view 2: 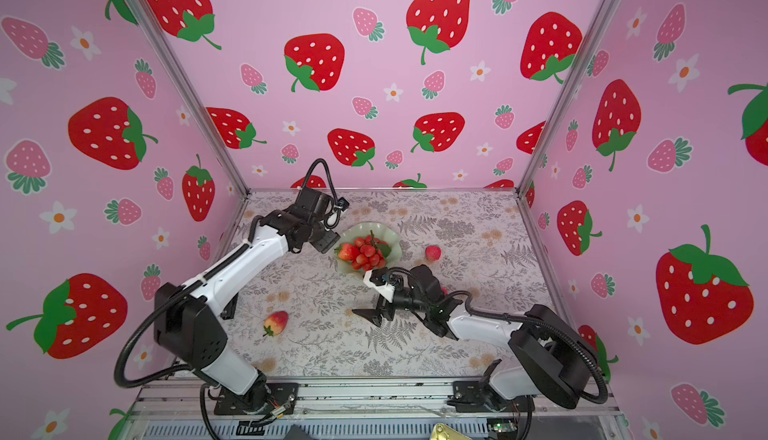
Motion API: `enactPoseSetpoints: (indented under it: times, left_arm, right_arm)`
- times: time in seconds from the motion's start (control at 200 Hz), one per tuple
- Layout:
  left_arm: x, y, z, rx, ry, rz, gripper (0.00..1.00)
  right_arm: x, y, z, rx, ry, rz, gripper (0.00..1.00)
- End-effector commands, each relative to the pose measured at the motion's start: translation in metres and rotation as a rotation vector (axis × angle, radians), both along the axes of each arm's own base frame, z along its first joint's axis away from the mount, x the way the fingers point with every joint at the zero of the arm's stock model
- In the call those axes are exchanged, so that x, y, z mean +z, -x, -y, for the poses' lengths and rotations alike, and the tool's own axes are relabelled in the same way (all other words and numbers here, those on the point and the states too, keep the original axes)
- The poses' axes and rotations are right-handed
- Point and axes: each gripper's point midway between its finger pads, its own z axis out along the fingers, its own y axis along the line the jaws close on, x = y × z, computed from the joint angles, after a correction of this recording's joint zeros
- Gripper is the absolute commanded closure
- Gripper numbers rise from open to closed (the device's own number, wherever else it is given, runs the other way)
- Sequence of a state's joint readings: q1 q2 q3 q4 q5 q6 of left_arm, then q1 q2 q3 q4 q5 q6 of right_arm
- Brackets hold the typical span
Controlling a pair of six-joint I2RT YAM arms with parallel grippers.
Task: Place and organize the fake fruits in the fruit bowl
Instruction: 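Grasp the pink-yellow wax apple on the table with the left gripper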
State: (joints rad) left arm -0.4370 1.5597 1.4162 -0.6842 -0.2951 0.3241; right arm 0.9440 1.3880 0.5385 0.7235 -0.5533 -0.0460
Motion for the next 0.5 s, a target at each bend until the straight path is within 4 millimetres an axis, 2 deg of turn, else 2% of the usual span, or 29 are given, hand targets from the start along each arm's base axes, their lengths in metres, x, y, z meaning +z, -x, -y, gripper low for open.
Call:
enactPoseSetpoints:
  times: [0.0, 0.115, 0.19, 0.245, 0.345, 0.415, 0.495]
  left_arm:
    - [-0.004, 0.045, -0.056, 0.409, 0.071, -0.003, 0.23]
    - [-0.028, 0.098, -0.086, 0.695, 0.177, -0.095, 0.17]
    - [-0.061, 0.134, -0.088, 0.951, 0.311, -0.230, 0.16]
    - [-0.081, 0.160, -0.088, 1.057, 0.286, -0.341, 0.16]
    - [-0.080, 0.185, -0.104, 1.121, 0.050, -0.263, 0.10]
    - [-0.084, 0.200, -0.110, 1.192, -0.002, -0.265, 0.08]
    - [-0.100, 0.207, -0.108, 1.220, 0.009, -0.290, 0.07]
  right_arm:
    - [0.004, 0.020, -0.006, 0.117, -0.016, 0.032, 0.01]
    - [0.005, 0.021, -0.006, 0.124, -0.020, 0.033, 0.01]
    - [0.005, 0.020, -0.005, 0.113, -0.019, 0.039, 0.01]
    - [0.006, 0.020, -0.004, 0.109, -0.020, 0.042, 0.01]
    - [0.010, 0.020, -0.003, 0.109, -0.028, 0.047, 0.00]
    - [0.009, 0.021, -0.003, 0.110, -0.026, 0.046, 0.01]
    - [0.009, 0.021, -0.003, 0.112, -0.028, 0.043, 0.01]
